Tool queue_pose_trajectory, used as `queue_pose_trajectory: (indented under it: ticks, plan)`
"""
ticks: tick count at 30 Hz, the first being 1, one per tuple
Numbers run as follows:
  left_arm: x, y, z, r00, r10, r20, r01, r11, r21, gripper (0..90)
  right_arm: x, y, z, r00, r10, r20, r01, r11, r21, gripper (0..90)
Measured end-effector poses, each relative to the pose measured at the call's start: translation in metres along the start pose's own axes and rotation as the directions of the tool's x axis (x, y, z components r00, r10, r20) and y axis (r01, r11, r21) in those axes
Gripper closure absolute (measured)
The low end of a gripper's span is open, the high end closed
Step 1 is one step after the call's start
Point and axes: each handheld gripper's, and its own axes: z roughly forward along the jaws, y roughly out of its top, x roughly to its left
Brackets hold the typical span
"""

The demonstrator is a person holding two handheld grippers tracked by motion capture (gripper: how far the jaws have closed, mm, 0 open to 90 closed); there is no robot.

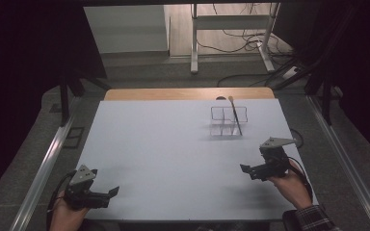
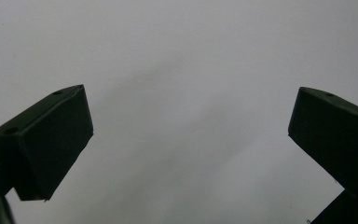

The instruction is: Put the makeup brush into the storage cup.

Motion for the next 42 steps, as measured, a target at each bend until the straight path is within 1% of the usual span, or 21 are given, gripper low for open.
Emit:
queue_pose_trajectory:
  ticks: [6, 8, 16, 27, 34, 42]
  plan:
    - [0.0, 0.0, 0.0, 1.0, 0.0, 0.001, 0.0, 1.0, 0.001, 0.2, 0.0, -0.005, -0.004, 1.0, -0.002, 0.004, 0.002, 1.0, 0.001, 0.0]
    - [0.0, 0.0, 0.0, 1.0, 0.0, 0.001, 0.0, 1.0, 0.001, 0.2, 0.001, -0.007, -0.006, 1.0, 0.001, 0.004, -0.001, 1.0, 0.009, 0.0]
    - [0.0, 0.0, 0.001, 1.0, 0.0, 0.001, 0.0, 1.0, 0.003, 0.2, 0.001, -0.012, -0.009, 0.9998, -0.015, 0.013, 0.015, 0.9998, 0.016, 0.0]
    - [0.0, 0.0, 0.001, 1.0, -0.002, 0.001, 0.002, 1.0, 0.005, 0.2, 0.002, -0.02, -0.017, 0.9998, -0.01, 0.016, 0.01, 0.9996, 0.028, 0.0]
    - [0.0, 0.0, 0.001, 1.0, 0.0, 0.001, 0.0, 1.0, 0.007, 0.2, 0.001, -0.026, -0.021, 0.9995, -0.019, 0.026, 0.018, 0.999, 0.04, 0.0]
    - [0.0, 0.0, 0.001, 1.0, -0.002, 0.001, 0.002, 1.0, 0.008, 0.2, 0.0, -0.034, -0.027, 0.9991, -0.015, 0.038, 0.013, 0.9985, 0.054, 0.0]
